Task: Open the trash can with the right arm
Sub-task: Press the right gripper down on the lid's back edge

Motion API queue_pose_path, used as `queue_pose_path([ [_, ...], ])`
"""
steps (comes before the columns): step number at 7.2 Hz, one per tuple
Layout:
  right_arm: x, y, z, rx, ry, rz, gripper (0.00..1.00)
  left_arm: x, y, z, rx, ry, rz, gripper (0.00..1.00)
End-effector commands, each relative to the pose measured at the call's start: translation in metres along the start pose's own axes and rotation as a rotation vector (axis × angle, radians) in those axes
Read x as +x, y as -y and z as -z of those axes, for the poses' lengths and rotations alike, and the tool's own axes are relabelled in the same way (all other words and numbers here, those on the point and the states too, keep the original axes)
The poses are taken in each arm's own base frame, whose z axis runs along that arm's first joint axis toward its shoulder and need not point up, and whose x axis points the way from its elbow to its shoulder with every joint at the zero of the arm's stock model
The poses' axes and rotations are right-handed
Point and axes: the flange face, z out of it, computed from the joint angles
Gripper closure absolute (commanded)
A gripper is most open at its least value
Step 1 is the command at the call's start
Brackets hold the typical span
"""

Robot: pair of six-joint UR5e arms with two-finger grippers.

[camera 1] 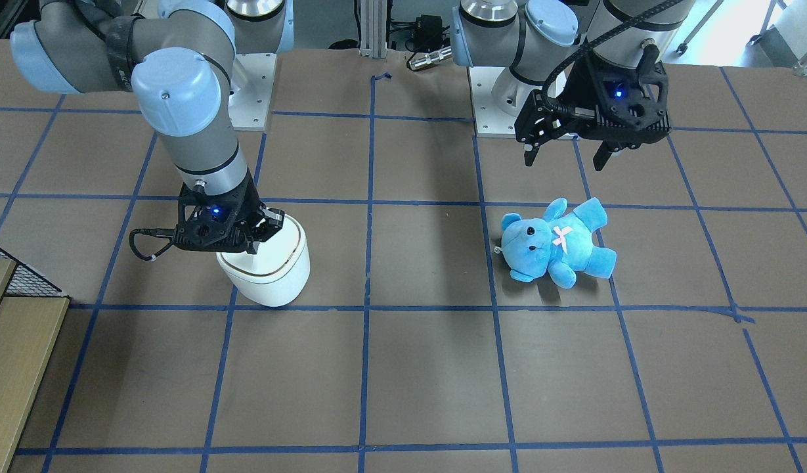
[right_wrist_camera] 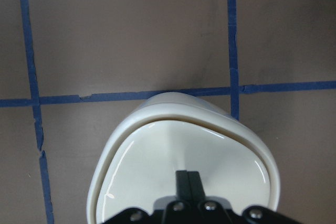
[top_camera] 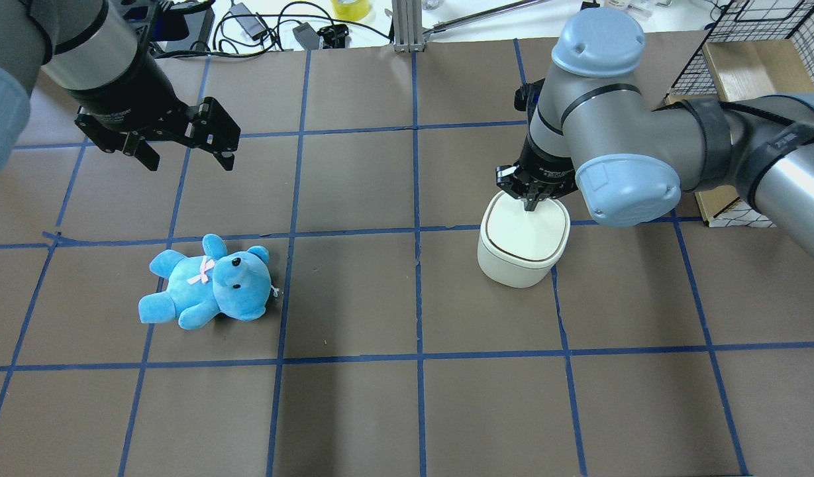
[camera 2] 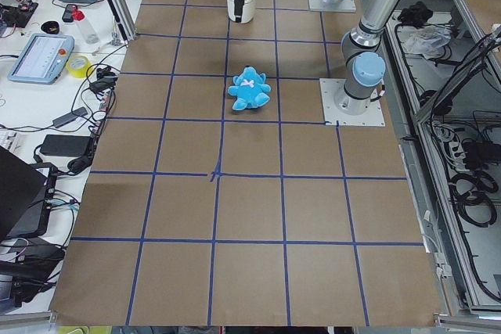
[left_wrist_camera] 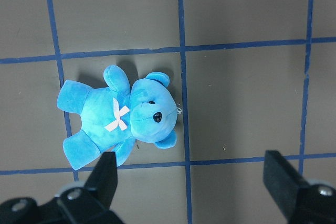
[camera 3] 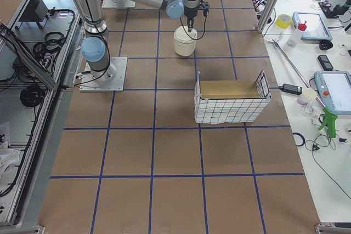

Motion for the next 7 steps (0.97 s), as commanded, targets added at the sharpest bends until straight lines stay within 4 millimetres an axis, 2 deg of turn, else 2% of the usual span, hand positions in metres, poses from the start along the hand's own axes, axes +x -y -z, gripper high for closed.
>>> queue_pose_path([
  [1,0.0034,-0.0052,-0.0103,-0.024,-0.002,-0.001,1.0,0.0,0.0,0.0,0.0,0.0,0.0,0.0],
  [6,0.0029,-0.007,-0.0183,-0.047,0.003,-0.002,1.0,0.0,0.0,0.0,0.0,0.0,0.0,0.0],
  [7,0.0034,-0.0041,-0.0122,-0.038,-0.006,-0.009,1.0,0.0,0.0,0.0,0.0,0.0,0.0,0.0],
])
